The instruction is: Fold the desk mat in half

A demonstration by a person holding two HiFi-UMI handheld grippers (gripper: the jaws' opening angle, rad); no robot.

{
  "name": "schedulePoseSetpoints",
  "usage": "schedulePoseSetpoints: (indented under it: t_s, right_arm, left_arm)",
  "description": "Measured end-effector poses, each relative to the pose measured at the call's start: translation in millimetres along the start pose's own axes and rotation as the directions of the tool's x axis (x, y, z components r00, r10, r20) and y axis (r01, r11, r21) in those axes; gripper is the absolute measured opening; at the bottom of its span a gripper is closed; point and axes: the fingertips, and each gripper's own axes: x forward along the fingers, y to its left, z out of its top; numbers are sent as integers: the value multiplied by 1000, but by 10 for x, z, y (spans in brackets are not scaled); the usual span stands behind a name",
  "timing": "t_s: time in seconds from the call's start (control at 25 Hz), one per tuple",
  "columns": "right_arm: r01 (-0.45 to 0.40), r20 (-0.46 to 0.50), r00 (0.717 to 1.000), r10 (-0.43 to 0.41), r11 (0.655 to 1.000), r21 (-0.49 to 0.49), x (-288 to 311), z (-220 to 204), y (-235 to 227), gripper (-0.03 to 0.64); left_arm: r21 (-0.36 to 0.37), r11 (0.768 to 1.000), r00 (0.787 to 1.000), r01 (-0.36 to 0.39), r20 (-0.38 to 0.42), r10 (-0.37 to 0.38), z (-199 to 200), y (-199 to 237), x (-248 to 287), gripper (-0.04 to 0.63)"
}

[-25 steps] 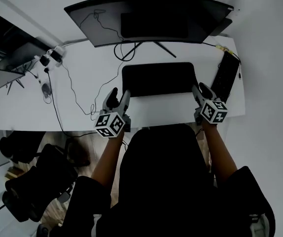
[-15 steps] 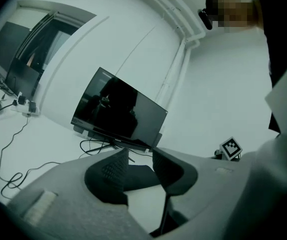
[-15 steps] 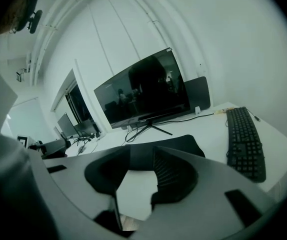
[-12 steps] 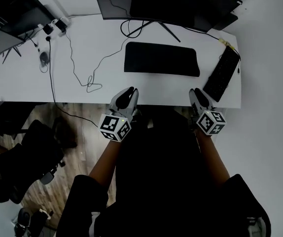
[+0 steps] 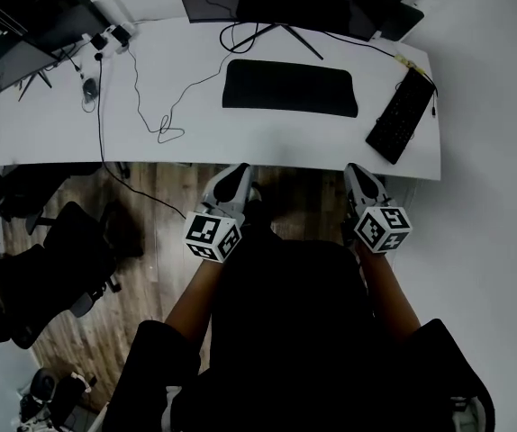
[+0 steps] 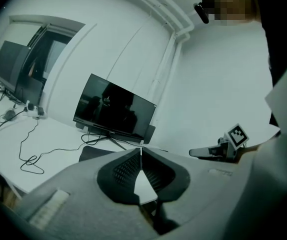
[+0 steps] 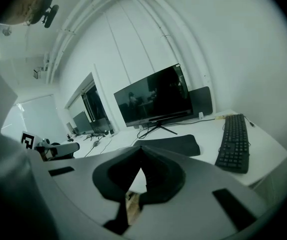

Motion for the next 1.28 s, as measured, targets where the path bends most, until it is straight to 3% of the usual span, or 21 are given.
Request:
schedulePoseSetpoints:
  t_s: [0.48, 0.72, 0.84, 1.12, 1.28]
  right_arm:
    - [43, 54, 998, -35, 988, -147, -1864, -620, -76, 0]
    - [98, 90, 992, -88, 990, -106, -2449, -769, -114, 0]
    - [128, 114, 987, -116, 986, -109, -2588, -718, -101, 1]
    - [159, 141, 980, -138, 976, -149, -2502, -573, 112, 0]
    - [154, 145, 981, -131, 975, -159, -2326, -484, 238, 0]
  left_arm:
    - [115, 993, 998, -41, -38, 46, -624, -1391, -903, 28]
    - [111, 994, 1000, 10, 19, -12, -685, -1798, -1295, 28]
    - [135, 991, 998, 19, 54, -26, -590, -1812, -1370, 29]
    - [157, 988, 999, -3, 46, -4, -478, -1550, -1490, 29]
    - [145, 987, 997, -73, 40, 68, -356, -1311, -1631, 28]
